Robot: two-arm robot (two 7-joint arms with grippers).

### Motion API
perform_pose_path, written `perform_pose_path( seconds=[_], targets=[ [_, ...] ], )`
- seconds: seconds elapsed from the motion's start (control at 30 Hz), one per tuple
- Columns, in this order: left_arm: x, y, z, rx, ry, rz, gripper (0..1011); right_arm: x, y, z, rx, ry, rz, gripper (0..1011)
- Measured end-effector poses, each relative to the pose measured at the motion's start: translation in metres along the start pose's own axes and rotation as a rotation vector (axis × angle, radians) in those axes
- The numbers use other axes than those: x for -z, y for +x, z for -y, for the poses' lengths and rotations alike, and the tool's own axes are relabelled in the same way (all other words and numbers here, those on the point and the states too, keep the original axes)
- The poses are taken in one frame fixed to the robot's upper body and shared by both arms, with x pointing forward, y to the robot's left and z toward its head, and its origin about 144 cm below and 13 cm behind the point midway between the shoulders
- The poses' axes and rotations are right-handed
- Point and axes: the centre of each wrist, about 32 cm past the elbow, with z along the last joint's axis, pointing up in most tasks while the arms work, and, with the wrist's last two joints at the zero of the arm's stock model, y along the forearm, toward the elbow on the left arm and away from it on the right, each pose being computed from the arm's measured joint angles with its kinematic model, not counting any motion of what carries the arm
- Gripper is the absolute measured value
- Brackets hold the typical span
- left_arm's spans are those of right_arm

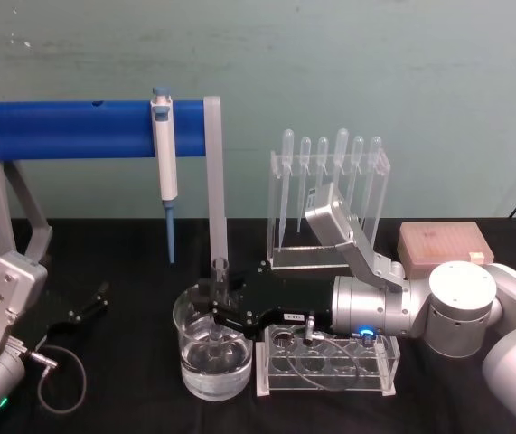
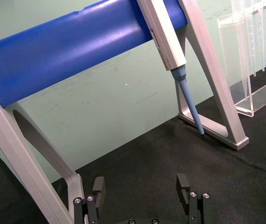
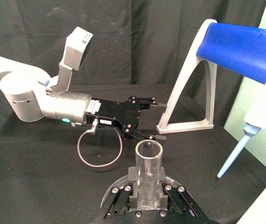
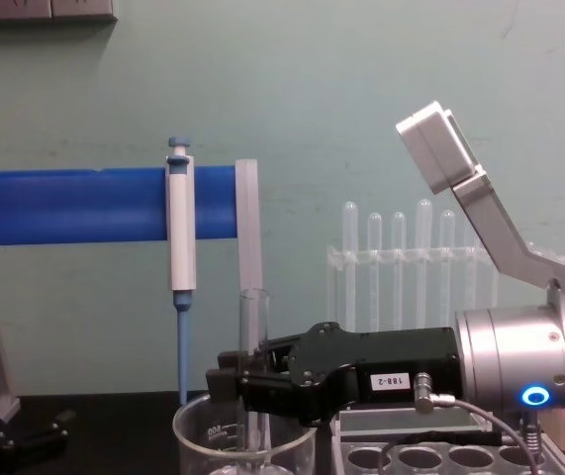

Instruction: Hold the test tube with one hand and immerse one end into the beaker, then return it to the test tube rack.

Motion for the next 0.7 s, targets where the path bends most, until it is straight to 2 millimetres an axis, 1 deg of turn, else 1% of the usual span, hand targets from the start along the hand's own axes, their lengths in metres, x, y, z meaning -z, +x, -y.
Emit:
perform_pose_path(
  seconds=[0.53, 0.7],
  targets=[
    [0.0000, 0.0000, 0.0000, 0.000, 0.000, 0.000, 1000, -0.0013, 0.0006, -0.0005, -0.012, 0.008, 0.009, 226],
    [0.0000, 0.0000, 0.0000, 0.000, 0.000, 0.000, 1000, -0.0094, 0.0014, -0.0006, -0.019, 0.014, 0.025, 226]
  ],
)
